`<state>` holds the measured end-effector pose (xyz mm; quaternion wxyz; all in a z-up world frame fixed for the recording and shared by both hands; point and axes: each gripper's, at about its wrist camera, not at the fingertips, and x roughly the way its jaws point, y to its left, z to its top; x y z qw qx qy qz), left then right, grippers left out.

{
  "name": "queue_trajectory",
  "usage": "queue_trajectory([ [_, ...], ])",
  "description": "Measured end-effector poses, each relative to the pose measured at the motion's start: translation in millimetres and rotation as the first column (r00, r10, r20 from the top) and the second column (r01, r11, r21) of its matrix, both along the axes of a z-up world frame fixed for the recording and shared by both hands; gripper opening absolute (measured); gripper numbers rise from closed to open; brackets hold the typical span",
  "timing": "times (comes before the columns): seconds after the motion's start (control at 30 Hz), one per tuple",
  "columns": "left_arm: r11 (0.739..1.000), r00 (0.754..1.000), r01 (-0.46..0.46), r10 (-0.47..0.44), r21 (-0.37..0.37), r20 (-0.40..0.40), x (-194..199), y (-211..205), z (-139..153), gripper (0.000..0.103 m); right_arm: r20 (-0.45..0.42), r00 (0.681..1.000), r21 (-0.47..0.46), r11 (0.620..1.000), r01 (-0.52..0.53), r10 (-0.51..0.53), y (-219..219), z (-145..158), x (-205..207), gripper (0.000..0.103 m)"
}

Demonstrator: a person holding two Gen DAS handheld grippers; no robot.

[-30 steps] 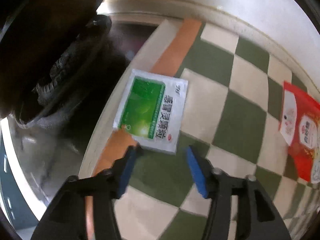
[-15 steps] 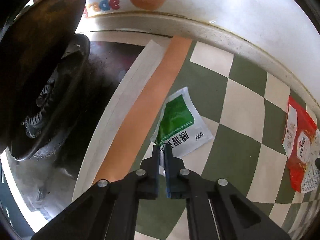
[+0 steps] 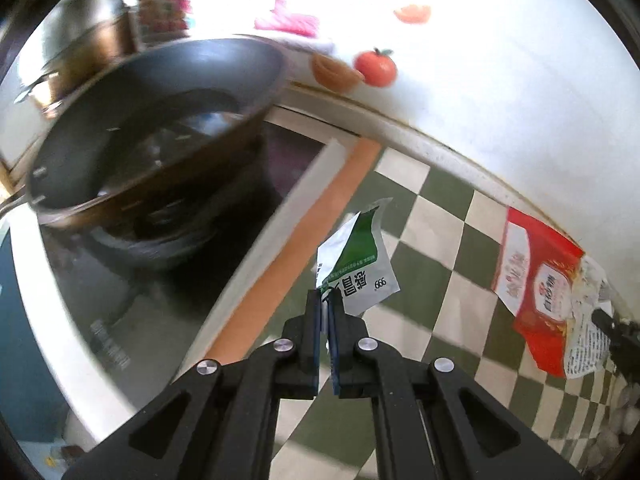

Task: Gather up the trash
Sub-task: 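Carry the sugar bag and green sachet over the bin and open both tools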

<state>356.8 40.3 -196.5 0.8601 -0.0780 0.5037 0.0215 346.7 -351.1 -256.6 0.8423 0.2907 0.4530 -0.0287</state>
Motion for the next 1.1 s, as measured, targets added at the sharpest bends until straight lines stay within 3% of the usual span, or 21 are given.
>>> queue_trajectory([
  [0.17,0.994,0.994,-0.103,0.104,0.022,-0.029,-77.8,46.8,10.2,0.001,0.006,0.981,-0.033,0.981,-0.193,0.194,68.6,28.4,-10.9,0.010],
  [0.27,0.979,0.978,-0.199,0.200,0.037,-0.053,-136.0,88.7,8.0,0.001,-0.014,0.935,-0.054,0.934,-0.354,0.354,136.9,32.9,-24.2,0.010],
  [0.37,0.947,0.944,-0.317,0.319,0.046,-0.079,-196.0,137.2,-3.4,0.001,-0.035,0.861,-0.061,0.859,-0.509,0.507,217.1,27.7,-50.2,0.010],
  [0.47,0.899,0.892,-0.434,0.439,0.060,-0.109,-262.9,187.6,-18.2,0.001,-0.062,0.764,-0.052,0.763,-0.645,0.642,304.1,12.1,-89.3,0.010],
  [0.57,0.832,0.818,-0.551,0.554,0.066,-0.152,-327.8,236.2,-44.5,0.001,-0.101,0.634,-0.076,0.629,-0.773,0.767,402.6,-17.4,-134.3,0.010],
  [0.63,0.783,0.762,-0.619,0.618,0.060,-0.192,-363.7,265.0,-76.2,0.001,-0.128,0.567,-0.116,0.555,-0.823,0.814,451.8,-40.2,-158.7,0.010],
  [0.7,0.741,0.712,-0.670,0.660,0.049,-0.240,-395.7,292.0,-115.8,0.001,-0.172,0.501,-0.161,0.478,-0.864,0.848,503.6,-78.2,-183.0,0.010],
  [0.77,0.712,0.679,-0.701,0.680,0.027,-0.277,-412.8,310.2,-153.8,0.001,-0.211,0.460,-0.215,0.418,-0.882,0.862,541.2,-117.8,-202.9,0.010],
  [0.8,0.697,0.661,-0.717,0.687,0.016,-0.301,-419.6,319.7,-179.7,0.001,-0.249,0.443,-0.239,0.389,-0.890,0.861,561.8,-151.6,-213.8,0.010],
  [0.97,0.643,0.608,-0.762,0.668,-0.079,-0.430,-433.0,355.8,-338.5,0.002,-0.401,0.425,-0.268,0.340,-0.901,0.811,608.8,-306.3,-236.0,0.010],
  [1.1,0.642,0.609,-0.754,0.604,-0.138,-0.514,-424.7,365.4,-466.5,0.002,-0.502,0.417,-0.270,0.320,-0.908,0.758,629.5,-441.7,-240.4,0.010],
])
